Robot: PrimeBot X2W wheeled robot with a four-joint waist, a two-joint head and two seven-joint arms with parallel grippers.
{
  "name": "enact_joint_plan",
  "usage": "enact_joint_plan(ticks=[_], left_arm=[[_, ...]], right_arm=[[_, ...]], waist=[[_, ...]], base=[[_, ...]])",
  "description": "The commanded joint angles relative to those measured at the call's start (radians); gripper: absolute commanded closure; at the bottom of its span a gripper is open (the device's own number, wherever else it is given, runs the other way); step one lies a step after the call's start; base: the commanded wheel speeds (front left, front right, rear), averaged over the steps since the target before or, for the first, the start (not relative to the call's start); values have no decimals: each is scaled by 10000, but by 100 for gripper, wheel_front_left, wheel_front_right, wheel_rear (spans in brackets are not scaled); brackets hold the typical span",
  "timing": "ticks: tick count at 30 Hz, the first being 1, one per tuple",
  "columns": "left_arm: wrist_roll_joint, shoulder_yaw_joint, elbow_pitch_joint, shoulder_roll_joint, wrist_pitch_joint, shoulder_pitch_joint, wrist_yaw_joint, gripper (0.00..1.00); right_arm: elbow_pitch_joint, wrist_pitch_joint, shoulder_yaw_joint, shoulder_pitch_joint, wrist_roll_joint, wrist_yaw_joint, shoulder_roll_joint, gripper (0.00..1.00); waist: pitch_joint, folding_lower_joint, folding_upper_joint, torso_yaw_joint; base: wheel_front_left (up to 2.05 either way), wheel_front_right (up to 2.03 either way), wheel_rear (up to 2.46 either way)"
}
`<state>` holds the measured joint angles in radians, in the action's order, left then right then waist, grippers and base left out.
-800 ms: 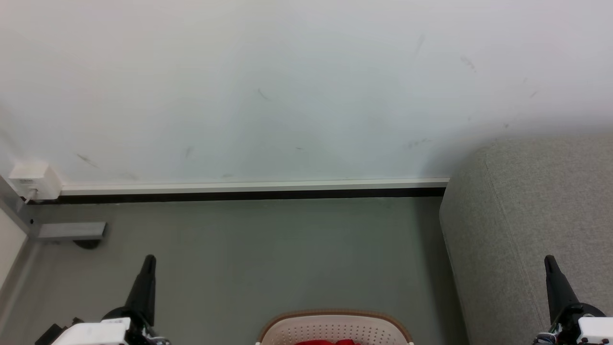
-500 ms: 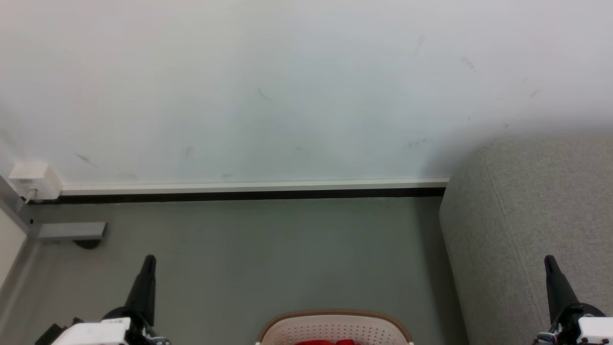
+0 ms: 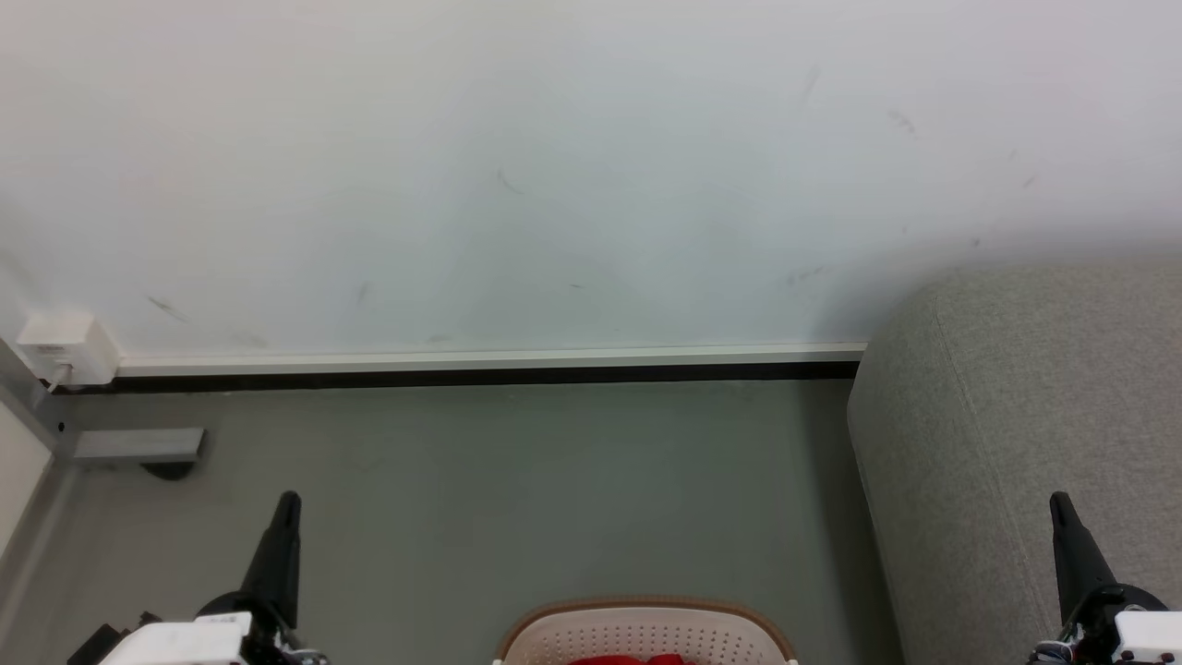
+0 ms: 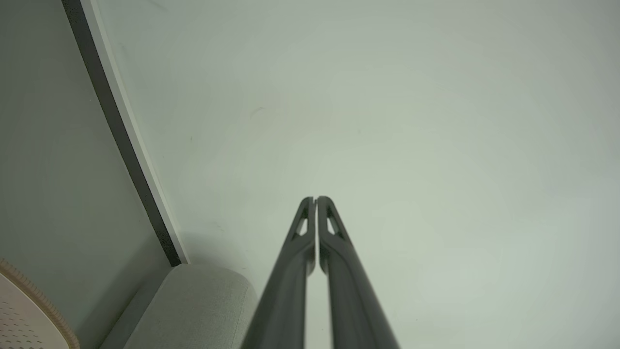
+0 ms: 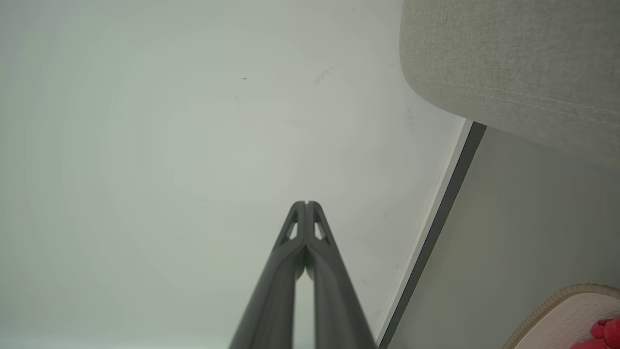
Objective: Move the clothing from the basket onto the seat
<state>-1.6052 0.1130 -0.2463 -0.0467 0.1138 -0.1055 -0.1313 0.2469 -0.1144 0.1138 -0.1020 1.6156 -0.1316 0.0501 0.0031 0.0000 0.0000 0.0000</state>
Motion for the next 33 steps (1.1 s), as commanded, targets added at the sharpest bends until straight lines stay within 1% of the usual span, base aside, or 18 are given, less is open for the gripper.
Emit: enact_joint_plan(ticks=[1,33], left_arm=[[-148,14,38,-74,34,-72,11,100],[-148,14,38,-74,32,-72,12,100]], right_arm=[[-51,-16,27,-131,-56,19,-3,100],[-51,-16,27,-131,-56,19,-3,100]], waist=[[0,0,0,0],[0,0,0,0]], base=[[0,0,0],[0,0,0]])
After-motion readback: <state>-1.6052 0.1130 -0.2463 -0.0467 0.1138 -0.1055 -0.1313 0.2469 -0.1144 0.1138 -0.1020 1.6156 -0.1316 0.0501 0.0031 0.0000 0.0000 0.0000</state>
